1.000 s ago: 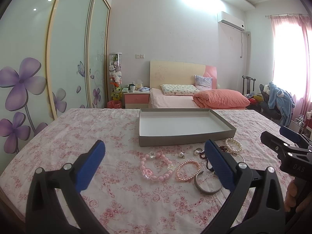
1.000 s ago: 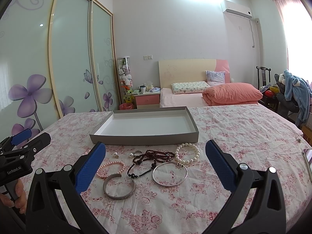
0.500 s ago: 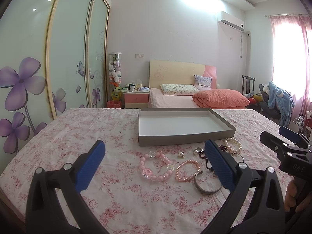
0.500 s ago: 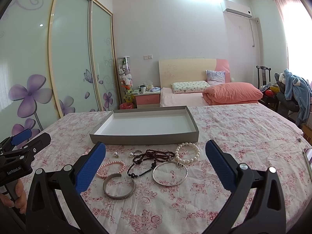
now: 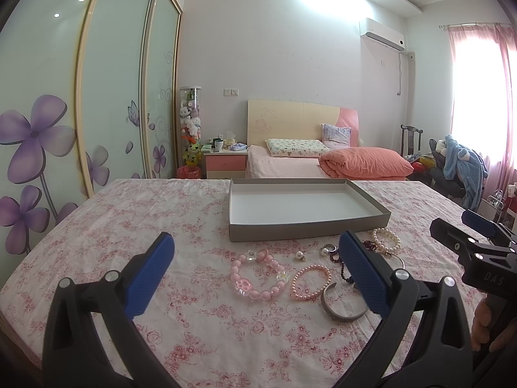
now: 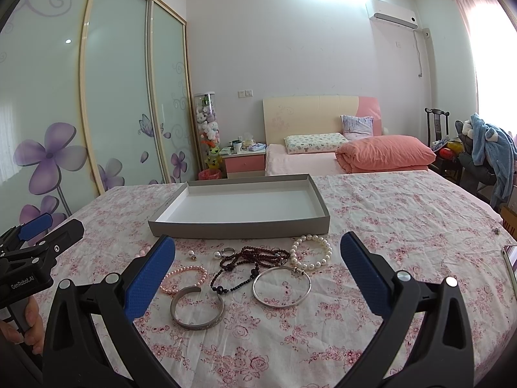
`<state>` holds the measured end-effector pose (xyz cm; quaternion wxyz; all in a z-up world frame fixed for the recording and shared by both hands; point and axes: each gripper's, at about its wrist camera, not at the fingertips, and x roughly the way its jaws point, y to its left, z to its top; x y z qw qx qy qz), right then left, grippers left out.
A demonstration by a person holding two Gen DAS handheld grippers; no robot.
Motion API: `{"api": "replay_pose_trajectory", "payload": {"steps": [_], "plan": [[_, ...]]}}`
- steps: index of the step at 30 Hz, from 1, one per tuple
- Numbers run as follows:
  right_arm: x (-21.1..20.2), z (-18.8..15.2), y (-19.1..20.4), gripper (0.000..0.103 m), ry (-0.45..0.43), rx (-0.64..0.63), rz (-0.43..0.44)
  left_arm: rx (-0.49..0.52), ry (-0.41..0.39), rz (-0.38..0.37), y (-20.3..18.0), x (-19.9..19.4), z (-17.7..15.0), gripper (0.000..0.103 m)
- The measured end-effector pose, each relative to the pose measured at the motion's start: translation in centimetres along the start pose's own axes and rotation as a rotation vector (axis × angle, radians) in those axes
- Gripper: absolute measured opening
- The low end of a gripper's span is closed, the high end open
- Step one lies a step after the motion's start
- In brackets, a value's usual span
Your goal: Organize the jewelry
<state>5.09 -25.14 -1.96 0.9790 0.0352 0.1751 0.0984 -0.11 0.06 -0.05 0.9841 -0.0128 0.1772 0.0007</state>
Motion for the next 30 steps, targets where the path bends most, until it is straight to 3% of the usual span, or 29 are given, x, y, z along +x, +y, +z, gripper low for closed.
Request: {"api": "replay_pose_trajectory", "payload": {"steps": [21,25,30], "plan": [[0.4,-0.1,-0.2,0.101,0.01,0.001,-0.001,0.0,0.009,0.004,-0.2,0.6,-0.4,0.099],[1.7,-0.5,-0.8,0.101,0.05,0.007,-0.027,0.0,0.046,0.011,-0.1,2.1,-1.3,0.099],[5.2,-0.5,-2.4,0.101,0.148,0.034,-0.079,-0.006,0.156,0.035,0.9,5.0,-1.5,0.099]]}}
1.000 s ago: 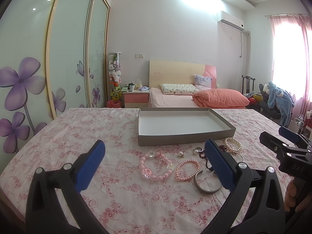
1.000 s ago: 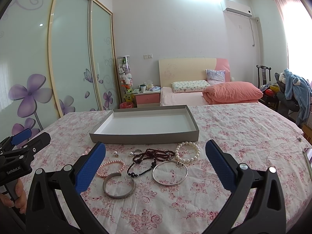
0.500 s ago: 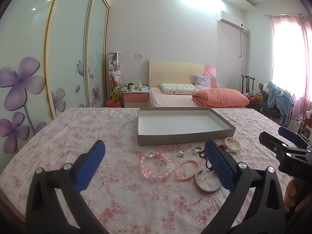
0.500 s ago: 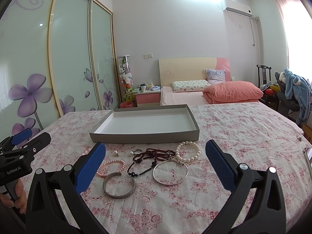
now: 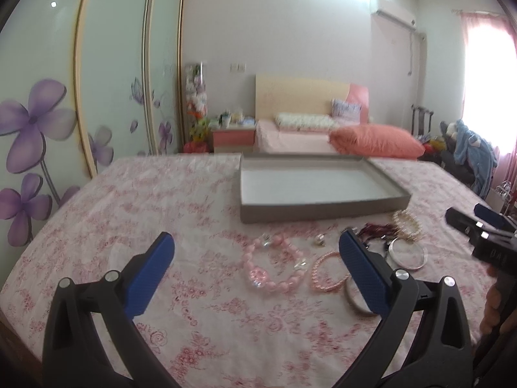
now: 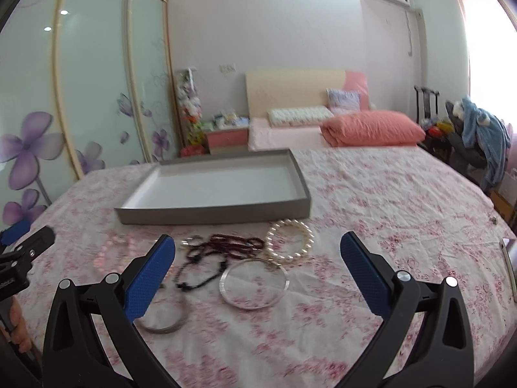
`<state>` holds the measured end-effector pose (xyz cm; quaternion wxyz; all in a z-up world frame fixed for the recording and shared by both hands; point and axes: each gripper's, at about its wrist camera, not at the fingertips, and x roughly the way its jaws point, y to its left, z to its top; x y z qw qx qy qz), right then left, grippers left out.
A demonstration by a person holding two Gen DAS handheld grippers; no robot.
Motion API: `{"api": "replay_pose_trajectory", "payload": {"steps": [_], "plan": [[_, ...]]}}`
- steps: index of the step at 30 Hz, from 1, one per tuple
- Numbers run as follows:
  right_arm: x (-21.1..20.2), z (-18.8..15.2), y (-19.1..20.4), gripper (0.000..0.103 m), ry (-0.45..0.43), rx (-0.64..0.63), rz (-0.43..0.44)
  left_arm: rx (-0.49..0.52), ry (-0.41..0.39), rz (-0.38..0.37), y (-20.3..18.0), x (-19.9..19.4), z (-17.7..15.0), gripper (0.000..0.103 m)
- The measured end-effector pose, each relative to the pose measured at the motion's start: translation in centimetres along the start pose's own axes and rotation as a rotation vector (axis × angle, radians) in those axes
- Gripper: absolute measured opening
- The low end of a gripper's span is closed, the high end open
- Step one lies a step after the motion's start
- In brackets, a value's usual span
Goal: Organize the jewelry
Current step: 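Move left tool to pink crystal bracelet while right tool moves to white pearl bracelet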
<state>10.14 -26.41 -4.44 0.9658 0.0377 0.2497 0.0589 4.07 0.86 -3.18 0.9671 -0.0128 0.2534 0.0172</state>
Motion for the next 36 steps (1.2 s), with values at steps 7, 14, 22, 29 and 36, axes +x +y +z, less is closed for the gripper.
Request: {"api": "replay_pose_trajectory", "payload": {"steps": [7,14,22,29,36], "plan": [[5.7,1.6,-3.0,0.08,0.188,0.038,-0.065,-0.012,0.175,0.003,2.0,4.9,0.5,0.099],[10.7,1.4,-4.8,0.046,0.351,0.104,-0.074,0.033,0.255,0.001,2.1,7.5,0.8,0.085],[12.0,1.2,-4.0,0.036,0.39,0.055,-0.107,0.037,0.318,-0.013,1.9,9.8,0.7,0.081],[12.2,1.3,-4.7,0.011,0.375,0.048,-0.154,0.016,0.365,-0.02,2.2,10.9,0.2,0.075],[12.2,1.4,-5.9,0.011,0.37,0.094,-0.202,0.018,0.401,-0.022,2.0,11.8,0.0,0.071]]}}
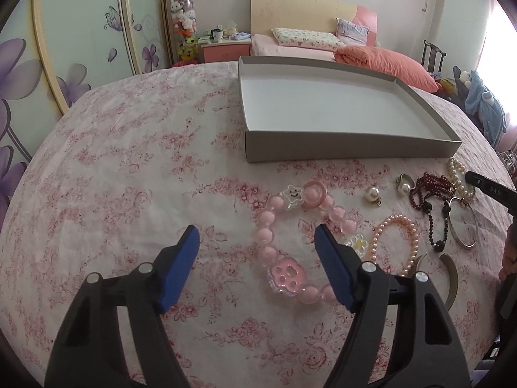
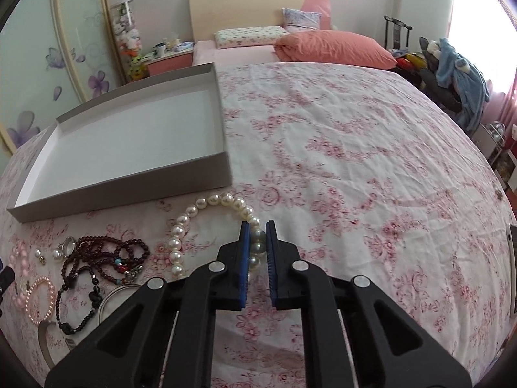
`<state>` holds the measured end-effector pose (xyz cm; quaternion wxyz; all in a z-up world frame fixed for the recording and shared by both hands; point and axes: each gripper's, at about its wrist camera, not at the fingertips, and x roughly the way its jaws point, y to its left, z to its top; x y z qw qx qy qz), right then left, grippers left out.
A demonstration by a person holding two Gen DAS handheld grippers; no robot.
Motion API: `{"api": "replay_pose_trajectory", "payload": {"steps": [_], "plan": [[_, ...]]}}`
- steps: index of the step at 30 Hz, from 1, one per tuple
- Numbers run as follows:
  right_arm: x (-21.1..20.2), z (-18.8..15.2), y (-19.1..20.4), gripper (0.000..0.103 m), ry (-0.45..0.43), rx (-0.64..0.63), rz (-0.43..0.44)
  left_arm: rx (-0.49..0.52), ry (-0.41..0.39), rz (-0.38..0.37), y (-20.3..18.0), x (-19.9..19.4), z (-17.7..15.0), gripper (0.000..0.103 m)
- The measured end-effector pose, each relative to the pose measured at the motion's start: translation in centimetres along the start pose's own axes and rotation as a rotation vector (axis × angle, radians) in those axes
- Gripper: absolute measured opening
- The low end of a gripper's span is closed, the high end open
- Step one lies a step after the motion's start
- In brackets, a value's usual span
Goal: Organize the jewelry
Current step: 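Move left tool to pink crystal bracelet while right tool moves to white pearl bracelet, then close left tool on pink crystal bracelet while right tool grasps white pearl bracelet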
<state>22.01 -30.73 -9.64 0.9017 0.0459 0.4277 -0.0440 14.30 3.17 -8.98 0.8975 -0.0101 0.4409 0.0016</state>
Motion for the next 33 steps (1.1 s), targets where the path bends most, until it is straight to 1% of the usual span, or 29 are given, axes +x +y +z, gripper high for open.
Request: {"api": "replay_pose_trajectory", "payload": {"steps": [1,3,5,7,8,9,10,11,12,14,21,27,31,33], "plan": [[0.0,0.0,0.0,0.011,0.0,0.001,0.001,-0.001,0.005,0.002,0.1,0.2,0.0,0.07],[0.1,0.0,0.0,0.011,0.0,-0.003,-0.003,-0.012,0.032,0.006,0.2,0.7,0.2,0.063],[0.1,0.1,0.0,0.011,0.0,-0.006,-0.004,-0.011,0.033,0.02,0.1,0.9,0.3,0.059],[0.1,0.1,0.1,0.011,0.0,-0.005,-0.003,-0.009,0.031,0.033,0.1,1.0,0.5,0.052],[0.1,0.1,0.1,0.011,0.0,-0.005,-0.003,-0.009,0.029,0.037,0.1,1.0,0.5,0.05],[0.1,0.1,0.1,0.011,-0.001,-0.005,-0.004,-0.011,0.027,0.037,0.1,1.0,0.5,0.044],[0.1,0.1,0.1,0.011,-0.001,-0.005,-0.003,-0.012,0.024,0.039,0.1,1.0,0.6,0.036],[0.1,0.0,0.1,0.011,-0.001,-0.005,-0.003,-0.014,0.022,0.037,0.1,1.0,0.6,0.032],[0.1,0.0,0.1,0.011,-0.001,-0.005,-0.003,-0.016,0.021,0.034,0.2,1.0,0.7,0.025],[0.1,0.1,0.1,0.011,-0.001,-0.004,0.001,-0.018,0.02,0.031,0.3,1.1,0.8,0.015],[0.1,0.0,-0.1,0.011,-0.001,0.002,0.025,-0.006,0.018,0.042,0.3,1.5,1.3,0.015],[0.2,-0.1,-0.1,0.011,-0.001,-0.001,0.031,-0.017,0.004,0.052,0.5,1.9,1.6,0.015],[0.1,-0.1,-0.1,0.011,-0.002,-0.004,0.038,-0.025,-0.006,0.046,0.6,1.9,1.5,0.014],[-0.1,-0.1,-0.2,0.011,-0.01,0.001,0.055,-0.032,-0.01,0.036,0.7,1.7,1.5,0.014]]}}
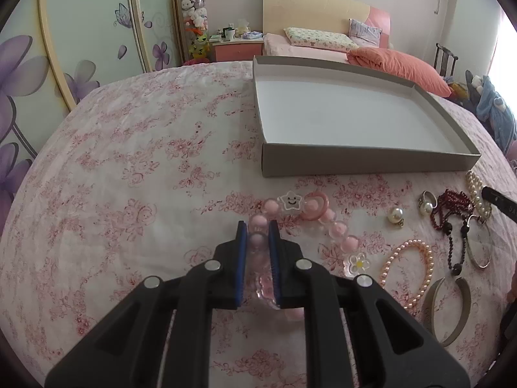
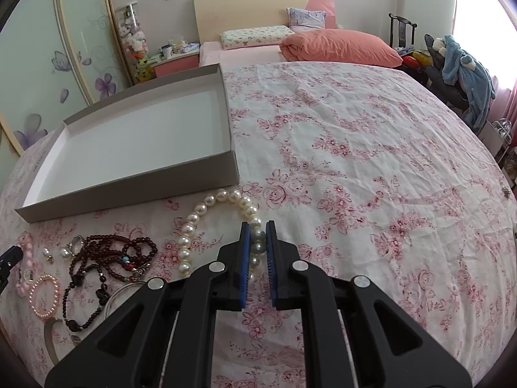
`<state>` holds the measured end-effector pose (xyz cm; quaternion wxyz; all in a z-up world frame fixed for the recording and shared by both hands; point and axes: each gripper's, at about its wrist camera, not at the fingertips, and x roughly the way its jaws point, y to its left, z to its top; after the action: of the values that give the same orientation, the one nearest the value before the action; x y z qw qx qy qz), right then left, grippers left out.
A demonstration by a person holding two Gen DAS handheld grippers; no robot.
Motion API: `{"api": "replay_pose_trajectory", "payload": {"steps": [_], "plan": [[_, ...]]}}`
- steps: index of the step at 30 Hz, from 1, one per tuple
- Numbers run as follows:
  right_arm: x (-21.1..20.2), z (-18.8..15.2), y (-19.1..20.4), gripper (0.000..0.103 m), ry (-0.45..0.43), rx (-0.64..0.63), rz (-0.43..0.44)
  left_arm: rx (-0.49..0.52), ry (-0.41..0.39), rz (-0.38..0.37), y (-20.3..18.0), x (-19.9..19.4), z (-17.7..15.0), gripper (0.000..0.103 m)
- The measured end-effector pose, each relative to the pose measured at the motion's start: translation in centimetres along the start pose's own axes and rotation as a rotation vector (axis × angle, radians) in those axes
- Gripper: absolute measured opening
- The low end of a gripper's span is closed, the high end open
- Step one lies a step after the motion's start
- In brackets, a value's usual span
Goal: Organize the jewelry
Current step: 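Close left tool on pink crystal bracelet while right tool grasps white pearl bracelet, then carry both bracelets into the grey tray and open both tools to release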
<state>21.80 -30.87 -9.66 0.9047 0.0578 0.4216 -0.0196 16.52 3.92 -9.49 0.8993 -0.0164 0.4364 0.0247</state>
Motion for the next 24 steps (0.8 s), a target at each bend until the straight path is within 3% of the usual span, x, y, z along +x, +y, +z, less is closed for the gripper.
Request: {"api": "replay_pose_trajectory", "payload": {"steps": [12,24], "plan": [[-5.5,0.3,2.2,0.011,-0.189,-0.073,0.1,0.007,-0.133,-0.05,-0.4,-4.6,0.3,0.014],[-9.4,0.9,4.2,0.011,-0.282,-0.122,0.181,0.046,-0.257,-0.103,-2.2,-9.1,0.9,0.014]]}}
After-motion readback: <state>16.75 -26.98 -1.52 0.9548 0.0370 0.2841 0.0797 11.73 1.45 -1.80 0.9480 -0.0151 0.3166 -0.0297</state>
